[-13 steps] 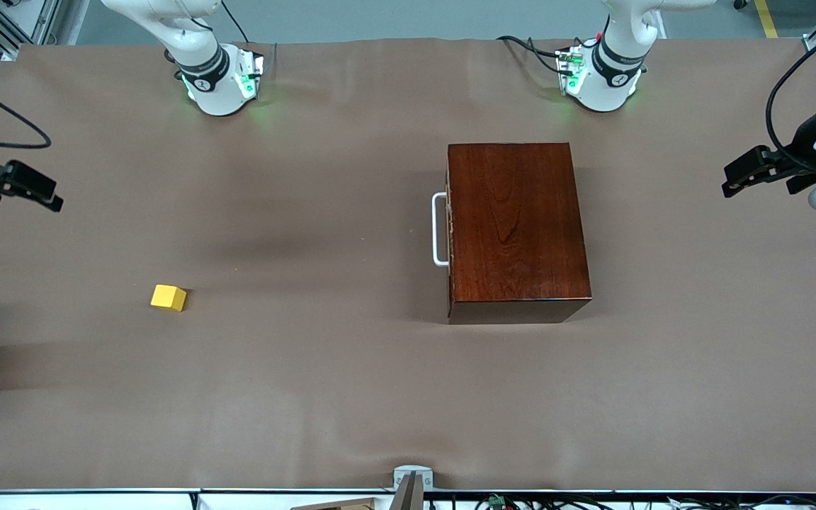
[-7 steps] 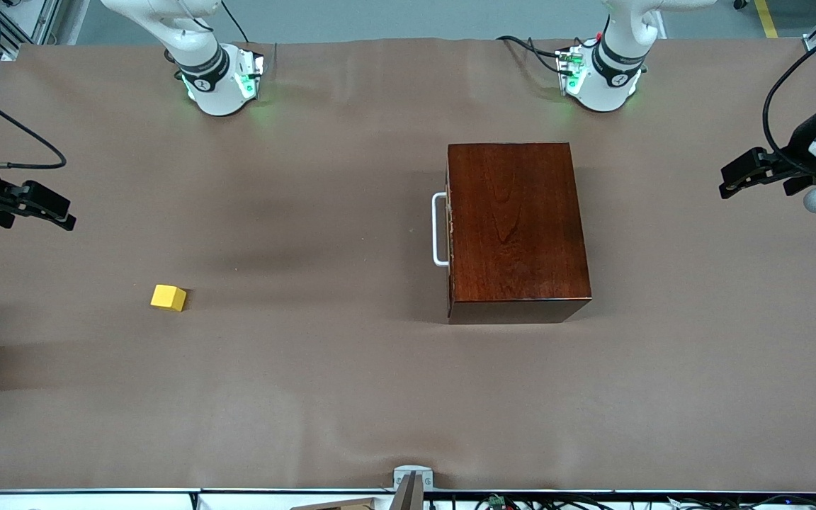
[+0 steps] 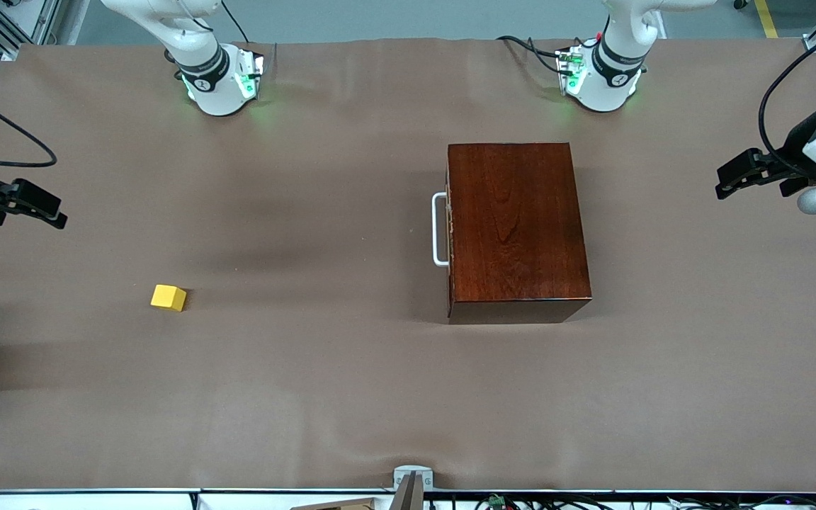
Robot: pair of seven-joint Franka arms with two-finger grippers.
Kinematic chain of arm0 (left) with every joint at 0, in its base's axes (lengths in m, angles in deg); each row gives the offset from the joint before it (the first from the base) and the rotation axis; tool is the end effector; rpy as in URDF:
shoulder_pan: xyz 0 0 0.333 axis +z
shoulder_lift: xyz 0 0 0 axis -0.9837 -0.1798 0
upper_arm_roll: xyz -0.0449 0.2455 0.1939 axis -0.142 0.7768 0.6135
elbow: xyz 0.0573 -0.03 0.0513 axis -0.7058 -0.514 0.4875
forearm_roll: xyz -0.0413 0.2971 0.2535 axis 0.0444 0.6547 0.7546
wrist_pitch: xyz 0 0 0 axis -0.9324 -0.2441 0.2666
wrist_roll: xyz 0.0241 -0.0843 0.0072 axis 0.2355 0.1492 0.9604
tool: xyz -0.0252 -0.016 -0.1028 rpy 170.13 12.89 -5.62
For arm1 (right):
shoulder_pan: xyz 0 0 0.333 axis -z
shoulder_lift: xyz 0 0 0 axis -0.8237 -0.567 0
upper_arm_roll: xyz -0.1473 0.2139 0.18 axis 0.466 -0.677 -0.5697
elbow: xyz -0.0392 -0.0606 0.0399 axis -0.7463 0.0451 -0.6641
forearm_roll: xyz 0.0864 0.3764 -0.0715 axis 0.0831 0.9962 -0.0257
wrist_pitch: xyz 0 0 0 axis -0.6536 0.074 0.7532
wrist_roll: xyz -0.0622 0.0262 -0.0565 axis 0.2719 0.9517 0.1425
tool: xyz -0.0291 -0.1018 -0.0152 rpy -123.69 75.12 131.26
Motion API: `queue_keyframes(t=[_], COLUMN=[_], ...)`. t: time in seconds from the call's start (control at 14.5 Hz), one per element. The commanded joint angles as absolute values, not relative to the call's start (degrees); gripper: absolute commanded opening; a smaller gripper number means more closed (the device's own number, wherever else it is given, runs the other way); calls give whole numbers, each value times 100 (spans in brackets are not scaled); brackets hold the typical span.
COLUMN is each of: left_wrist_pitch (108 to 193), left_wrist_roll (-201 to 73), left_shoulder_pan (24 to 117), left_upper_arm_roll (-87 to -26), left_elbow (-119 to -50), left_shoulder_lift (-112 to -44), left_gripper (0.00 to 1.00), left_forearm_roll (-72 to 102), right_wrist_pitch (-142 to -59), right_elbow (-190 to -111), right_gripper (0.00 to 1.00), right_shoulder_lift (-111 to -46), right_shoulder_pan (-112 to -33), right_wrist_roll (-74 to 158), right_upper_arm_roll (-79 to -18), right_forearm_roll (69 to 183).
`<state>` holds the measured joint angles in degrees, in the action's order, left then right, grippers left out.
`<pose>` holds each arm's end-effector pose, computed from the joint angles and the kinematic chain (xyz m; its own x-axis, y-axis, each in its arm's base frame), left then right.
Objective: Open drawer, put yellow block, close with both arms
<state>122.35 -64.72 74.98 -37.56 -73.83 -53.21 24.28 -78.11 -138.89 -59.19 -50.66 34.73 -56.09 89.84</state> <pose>0.5565 -0.0395 0.6207 0.9995 0.0236 -0.0222 0.0234 -0.9997 -0.0073 0.5799 -0.0266 0.6126 0.9958 -0.0870 0.0286 -0.0868 -0.9962 -0.0101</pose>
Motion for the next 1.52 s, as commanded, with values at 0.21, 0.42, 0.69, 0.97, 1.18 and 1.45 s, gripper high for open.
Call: queue_keyframes(t=[0.21,0.42,0.69,0.97,1.18,1.45], left_wrist_pitch=[12274,12265,12283,12405,12931,13310], left_wrist_roll=[-6402,-5605,-4008,-2608,-1895,-1559], left_shoulder_pan=[7305,7226,6876,5823,4970,4021], left_upper_arm_roll=[-4144,-4724,-5594,-5693,-5605,-5211], left_elbow=[-7335,-6845,-6589,-5843,-5718,-5674], left_shoulder_lift=[-5365,-5672,-6041,-6839,-7393,-8176], left_gripper=[100,100,100,100,100,100], left_forearm_roll=[2453,2392,2365,2383,2435,3005], right_wrist_pitch=[-7613,-7569,-7717,-8752,-9674,-10451], right_elbow=[-13897,-14055,-14406,-15257,-16021,-16508], right_gripper=[100,100,100,100,100,100], right_shoulder_lift=[-5870,-5879,-5922,-5984,-5993,-6089], right_shoulder_pan=[-4869,-4887,-4939,-4940,-4904,-4939], right_wrist_roll=[3392,3130,2768,2768,2768,2777], right_upper_arm_roll=[-5663,-5663,-5689,-5689,-5689,-5689], right_forearm_roll=[8965,8965,8965,8974,8974,8974])
